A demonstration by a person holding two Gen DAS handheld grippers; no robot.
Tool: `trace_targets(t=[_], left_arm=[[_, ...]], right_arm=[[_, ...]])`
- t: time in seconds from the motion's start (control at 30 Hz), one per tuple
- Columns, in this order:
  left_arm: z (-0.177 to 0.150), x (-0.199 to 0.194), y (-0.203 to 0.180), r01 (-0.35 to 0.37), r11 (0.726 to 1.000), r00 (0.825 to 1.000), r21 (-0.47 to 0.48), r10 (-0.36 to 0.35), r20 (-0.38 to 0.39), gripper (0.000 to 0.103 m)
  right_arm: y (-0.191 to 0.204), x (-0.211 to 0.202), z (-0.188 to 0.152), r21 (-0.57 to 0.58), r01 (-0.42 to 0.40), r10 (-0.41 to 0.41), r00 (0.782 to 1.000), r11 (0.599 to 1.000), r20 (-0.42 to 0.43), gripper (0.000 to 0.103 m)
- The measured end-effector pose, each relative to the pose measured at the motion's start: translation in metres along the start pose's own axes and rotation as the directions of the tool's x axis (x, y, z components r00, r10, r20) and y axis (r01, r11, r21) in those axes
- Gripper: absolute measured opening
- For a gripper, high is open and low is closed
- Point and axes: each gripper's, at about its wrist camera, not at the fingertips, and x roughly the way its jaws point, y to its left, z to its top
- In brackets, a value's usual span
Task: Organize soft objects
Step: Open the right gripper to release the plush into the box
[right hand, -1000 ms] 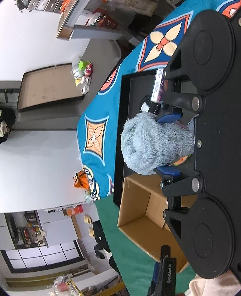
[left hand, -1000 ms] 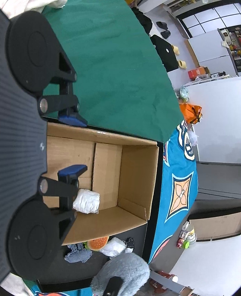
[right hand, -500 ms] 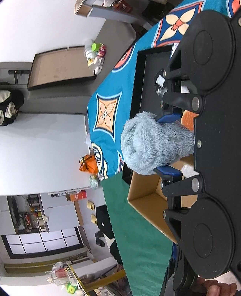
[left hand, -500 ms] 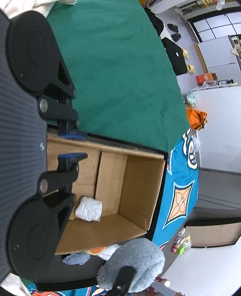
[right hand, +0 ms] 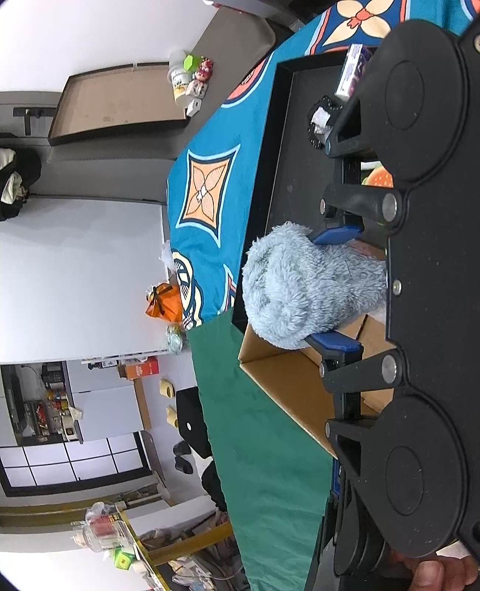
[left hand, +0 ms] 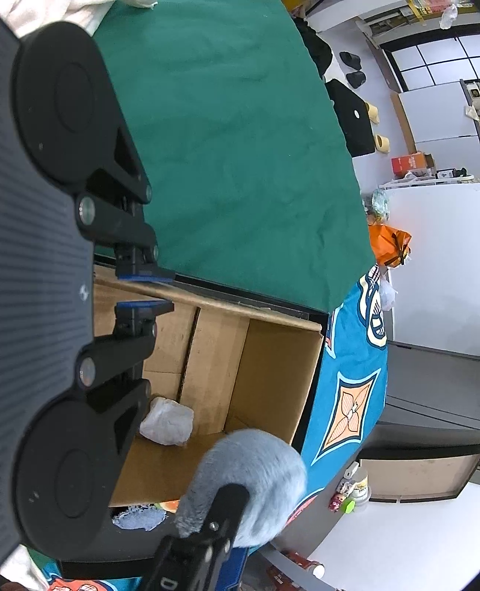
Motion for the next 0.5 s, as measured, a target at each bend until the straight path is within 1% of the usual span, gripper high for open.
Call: trace_targets(t=[0.03,0.1,0.17,0.2,0.23,0.33,0.43,0.5], left_arm=[[0.000,0.000,-0.001,-0.003,1.000,1.000,0.001,0.003,-0.003,0.009],[0.001,0.000,-0.003,-0.003,1.000,1.000,0.005,0.003,-0.007,0.010],[0.001,-0.001,-0.006,-0.010,1.000,1.000,0.017,0.010,-0.006,0.012],[0.001,-0.001,-0.008,-0.016,0.999,1.000,0.028,0.017,-0.008,0.012],[0.001,-0.001,-0.009,-0.022,0.999,1.000,0.034,0.023,-0.010,0.012],[0.001,-0.001,-0.010,-0.026,0.999,1.000,0.031,0.026,-0.016,0.015],[0.002,-0.004,-0.011,-0.024,0.999,1.000,0.027,0.024,-0.010,0.024],[0.003,-0.006,-0.013,-0.030,0.999,1.000,0.031,0.030,-0.001,0.038]], right_arm=[[0.001,0.001,0.001,-0.010,0.011,-0.011,1.000,1.000,-0.005,0.060],[0.003,0.002,0.002,-0.022,0.024,-0.024,1.000,0.999,-0.003,0.065],[0.000,-0.002,0.001,-0.006,0.024,-0.024,1.000,1.000,0.006,0.070],[-0.003,-0.003,0.000,0.005,0.026,-0.026,1.000,1.000,0.006,0.076],[-0.006,-0.005,-0.002,0.018,0.031,-0.031,1.000,0.999,0.003,0.078],[-0.017,-0.008,-0.009,0.045,0.042,-0.041,0.999,0.998,-0.012,0.078],[-0.027,-0.012,-0.015,0.068,0.052,-0.051,0.998,0.996,-0.022,0.079],[-0.034,-0.016,-0.021,0.081,0.062,-0.060,0.998,0.995,-0.030,0.080]])
